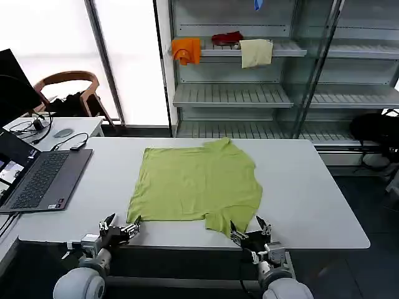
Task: Fold and organize the clothes.
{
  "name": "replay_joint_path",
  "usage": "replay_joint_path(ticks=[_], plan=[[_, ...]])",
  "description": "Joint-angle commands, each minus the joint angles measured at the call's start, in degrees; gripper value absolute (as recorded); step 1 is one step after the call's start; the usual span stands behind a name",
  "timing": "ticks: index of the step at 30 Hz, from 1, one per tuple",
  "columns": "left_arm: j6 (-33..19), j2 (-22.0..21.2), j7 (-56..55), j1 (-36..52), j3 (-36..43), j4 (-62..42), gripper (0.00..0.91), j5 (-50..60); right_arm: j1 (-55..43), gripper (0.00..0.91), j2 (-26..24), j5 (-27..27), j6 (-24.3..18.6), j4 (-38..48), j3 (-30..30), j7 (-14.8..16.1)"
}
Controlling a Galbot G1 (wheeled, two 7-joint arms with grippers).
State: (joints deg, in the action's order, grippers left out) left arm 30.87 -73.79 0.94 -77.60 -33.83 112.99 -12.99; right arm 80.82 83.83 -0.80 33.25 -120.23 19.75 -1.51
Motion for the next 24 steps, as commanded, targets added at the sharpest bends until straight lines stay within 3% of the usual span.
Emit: replay_joint_path(ticks=[1,2,24], plan=[[-0.3,0.0,0.1,-0.3,0.1,-1.2,0.03,0.7,0.6,0.091,0.0,0.7,0.0,1.3,-0.4,-0.2],[-0.5,0.1,0.2,-0.4,0.1,-1.5,0.01,0.7,0.5,0.0,0.0,0.6,0.0,1.7,-0.5,-0.2],[-2.6,-0.4,2.5,-0.1,-0.4,1.3,0.0,-0.1,-1.9,0.0,1.1,-1.1,-0.1,-1.9,1.1,-0.8]])
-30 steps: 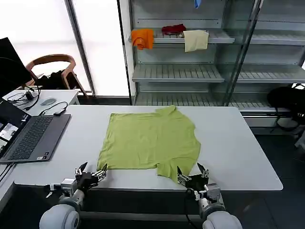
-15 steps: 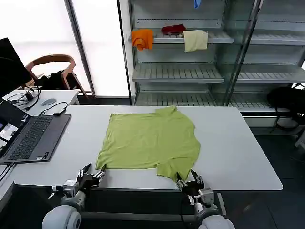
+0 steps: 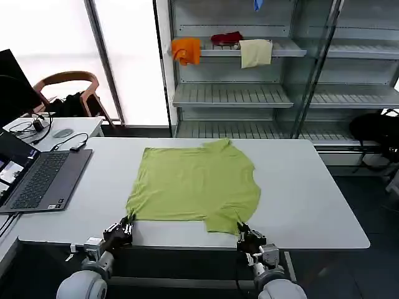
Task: Fold and organize the clothes.
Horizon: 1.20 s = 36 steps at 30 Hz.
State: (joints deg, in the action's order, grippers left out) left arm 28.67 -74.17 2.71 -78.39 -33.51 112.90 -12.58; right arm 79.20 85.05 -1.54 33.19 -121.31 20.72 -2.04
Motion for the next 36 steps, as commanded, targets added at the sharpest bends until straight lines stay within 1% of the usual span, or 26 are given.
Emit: replay_joint_path(ticks=[1,7,13,20,25,29,36], plan=[[-0.3,-0.1,0.7,0.9,-0.9,1.5,0.0,-0.7,-0.8,0.0,0.0,-0.4,-0.1,-1.0,0.4,-0.2],[1.5,-0.2,1.4,6.5,-1.6,0.7,0.0,-1.6,-5.9,0.0,0.2,-0.8,0.1,-0.1,1.3,-0.9],[3.0,0.0,1.2,13.7,0.2,-3.4,0.0,-1.4,-12.6,0.0,1.1,-1.0,0.0,6.7,1.6,0.0],[3.1,-1.1,0.4,20.9,1.7,-10.8,0.0,0.8,-21.2,0.0,1.9,-1.1,0.0,15.7,0.7,-0.5],[2.0,-1.1,0.8,23.0,1.8,-13.8,0.0,2.1,-25.8,0.0,3.5,-1.0,0.0,20.1,1.1,0.1],[1.9,-0.9,0.8,24.3,2.1,-16.0,0.0,2.3,-28.3,0.0,3.7,-0.2,0.0,22.8,0.4,0.1],[1.4,-1.0,0.9,25.7,2.9,-19.1,0.01,3.6,-30.8,0.0,4.4,1.4,0.0,26.5,0.5,0.9]])
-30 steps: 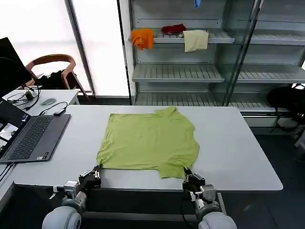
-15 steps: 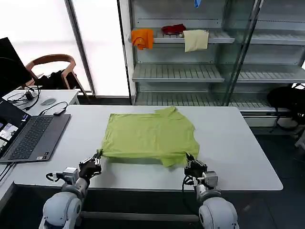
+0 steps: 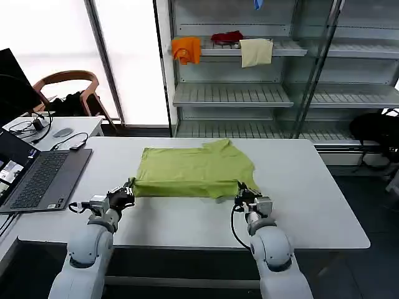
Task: Fold and organize the clothes.
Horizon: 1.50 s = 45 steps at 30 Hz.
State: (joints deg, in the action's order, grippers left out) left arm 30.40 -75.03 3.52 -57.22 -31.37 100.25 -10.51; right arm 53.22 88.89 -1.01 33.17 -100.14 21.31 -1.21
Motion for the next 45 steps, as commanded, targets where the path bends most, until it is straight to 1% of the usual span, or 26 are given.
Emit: replay_joint_path(ticks=[1,2,3,4,5,6,7,8,9,10,11,13,18,24,26,29,30,32,33,35,38,45], plan=[[-0.3,-0.3,0.1,4.7,0.9,-6.7,0.01,1.8,-5.5,0.0,0.5,0.8,0.0,6.0,-0.1,0.3],[-0.3,-0.3,0.1,4.7,0.9,-6.7,0.01,1.8,-5.8,0.0,0.5,0.9,0.0,6.3,-0.1,0.4],[-0.3,-0.4,0.1,4.8,1.0,-6.8,0.01,1.8,-6.2,0.161,0.4,1.2,0.0,6.7,-0.2,0.5],[-0.3,-0.5,0.1,5.0,1.1,-6.8,0.01,1.9,-6.7,0.605,0.4,1.5,0.0,7.2,-0.2,0.8],[-0.3,-0.5,0.1,5.0,1.1,-6.9,0.01,2.0,-7.0,0.907,0.4,1.7,0.0,7.5,-0.3,0.8],[-0.3,-0.5,0.1,5.2,1.2,-7.0,0.01,2.1,-7.3,0.907,0.4,2.2,0.0,8.0,-0.4,1.0],[-0.3,-0.6,0.1,5.3,1.3,-7.1,0.06,2.3,-7.6,0.907,0.4,2.9,0.0,8.4,-0.5,1.4],[-0.3,-0.6,0.1,5.4,1.4,-7.3,0.131,2.5,-7.8,0.907,0.5,3.2,0.0,8.7,-0.5,1.4],[-0.3,-0.7,0.1,5.6,1.4,-7.6,0.685,2.6,-8.1,0.907,0.6,3.7,-0.1,9.2,-0.6,1.4],[-0.4,-0.7,0.2,5.6,1.4,-7.8,0.685,2.8,-8.5,0.907,0.9,4.5,-0.1,9.9,-0.5,1.3],[-0.5,-0.7,0.2,5.6,1.5,-7.9,0.907,3.0,-8.7,0.907,1.1,4.9,-0.1,10.1,-0.4,1.3],[-0.8,-0.8,0.1,5.5,1.7,-7.9,0.907,3.4,-9.1,0.907,1.7,7.1,-1.2,11.4,-0.1,2.0],[-1.3,-0.8,0.0,5.6,1.8,-7.5,0.907,3.9,-10.2,0.907,2.0,8.1,-2.7,13.4,-0.3,1.6],[-1.1,-0.4,-0.9,7.3,0.5,-7.0,0.907,3.7,-11.3,0.907,2.1,8.0,-2.8,13.6,0.9,0.5],[-0.6,-0.1,-1.2,7.4,0.0,-6.2,0.907,3.0,-11.2,0.907,1.5,7.3,-2.5,12.3,1.3,0.4],[0.5,0.4,-1.2,5.9,-0.2,-4.0,0.907,1.6,-9.4,0.907,0.2,5.3,-0.6,8.5,2.1,0.9],[1.4,0.7,-1.1,4.5,0.0,-2.8,0.907,0.2,-8.0,0.907,-0.4,4.7,-0.1,6.7,2.4,1.3],[1.6,0.8,-0.9,3.0,0.2,-2.2,0.907,-0.2,-4.9,0.907,-1.8,4.3,0.0,4.3,2.6,1.8],[2.1,0.7,-0.9,2.1,0.5,-1.9,0.907,-0.4,-2.9,0.907,-2.3,4.1,0.0,2.4,2.9,1.7],[2.2,0.5,-0.8,1.0,0.8,-2.0,0.907,-0.4,-0.6,0.907,-2.8,4.2,0.0,1.3,3.2,1.5],[2.3,0.1,-1.1,0.0,1.3,-2.4,0.907,0.1,1.4,0.907,-3.4,3.1,0.0,0.8,4.2,1.3],[2.0,0.0,-1.1,0.3,1.5,-3.3,0.907,0.9,1.7,0.907,-3.8,2.7,-0.1,1.7,4.9,1.4]])
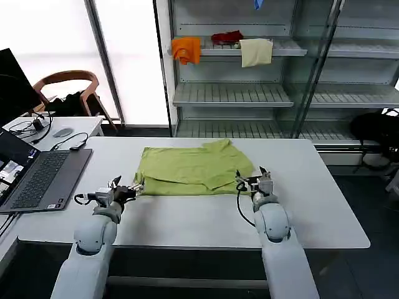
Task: Fold and organize the clothes.
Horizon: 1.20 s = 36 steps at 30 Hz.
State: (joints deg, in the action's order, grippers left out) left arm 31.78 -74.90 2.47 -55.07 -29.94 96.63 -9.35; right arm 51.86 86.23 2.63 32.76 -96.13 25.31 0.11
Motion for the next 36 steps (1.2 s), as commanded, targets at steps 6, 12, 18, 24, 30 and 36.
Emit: replay_joint_path(ticks=[6,12,18,24,30,36], plan=[[-0.1,-0.4,-0.1,-1.4,0.0,-1.7,0.907,0.9,4.0,0.312,-0.6,-0.4,0.3,-1.1,0.5,0.5],[-0.6,-0.6,0.0,-1.4,0.4,-3.0,0.03,1.7,4.8,0.0,-0.3,-0.6,0.2,-1.0,0.7,0.8],[-0.6,-0.7,0.2,-1.4,0.6,-3.7,0.01,1.9,4.6,0.0,-0.5,-0.5,0.3,-1.7,0.3,1.3],[-0.6,-0.7,0.4,-1.4,0.5,-3.8,0.0,1.9,4.3,0.0,-0.2,-0.1,0.3,-1.7,0.0,1.4],[-1.3,-0.6,0.1,-1.5,0.6,-3.6,0.0,1.9,4.7,0.0,-0.3,-0.1,0.4,-1.9,-0.2,1.7],[-1.4,-0.3,0.1,-4.0,0.5,-0.4,0.0,1.5,6.6,0.0,-0.3,-2.8,0.5,-4.3,-0.2,1.3]])
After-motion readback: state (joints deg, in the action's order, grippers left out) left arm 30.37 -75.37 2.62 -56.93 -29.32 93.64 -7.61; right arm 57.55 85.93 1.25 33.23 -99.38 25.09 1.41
